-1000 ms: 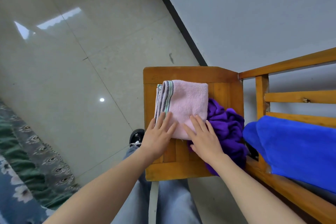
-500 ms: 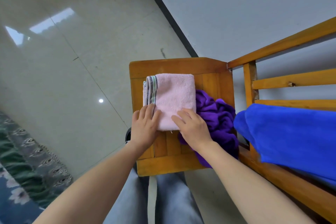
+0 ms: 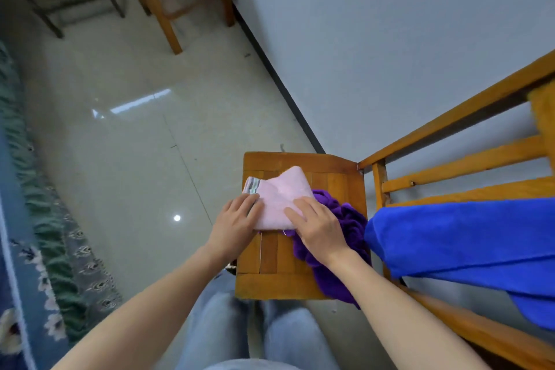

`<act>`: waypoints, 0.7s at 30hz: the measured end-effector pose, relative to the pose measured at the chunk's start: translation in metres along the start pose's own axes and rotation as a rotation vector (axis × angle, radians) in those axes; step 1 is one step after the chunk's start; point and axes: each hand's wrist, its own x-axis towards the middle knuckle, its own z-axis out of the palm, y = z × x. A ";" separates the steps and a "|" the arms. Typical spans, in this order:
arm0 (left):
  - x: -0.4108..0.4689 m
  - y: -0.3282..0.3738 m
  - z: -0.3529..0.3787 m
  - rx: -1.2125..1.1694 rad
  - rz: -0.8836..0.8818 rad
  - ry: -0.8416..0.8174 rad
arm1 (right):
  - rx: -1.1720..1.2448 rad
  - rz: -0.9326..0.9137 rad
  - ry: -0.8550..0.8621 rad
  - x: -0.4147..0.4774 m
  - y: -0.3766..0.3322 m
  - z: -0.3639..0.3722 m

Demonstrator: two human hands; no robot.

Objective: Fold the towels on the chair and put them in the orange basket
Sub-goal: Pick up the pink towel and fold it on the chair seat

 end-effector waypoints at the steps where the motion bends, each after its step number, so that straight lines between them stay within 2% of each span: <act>1: 0.000 0.002 -0.010 -0.001 -0.013 0.009 | -0.007 -0.029 0.005 0.006 -0.001 -0.008; 8: 0.014 0.014 -0.082 0.044 -0.042 0.147 | -0.134 -0.249 0.092 0.054 -0.001 -0.080; 17: 0.051 0.030 -0.178 0.202 0.061 0.330 | -0.269 -0.411 0.211 0.104 0.003 -0.171; 21: 0.052 0.025 -0.229 0.257 0.107 0.425 | -0.302 -0.512 0.286 0.134 -0.015 -0.214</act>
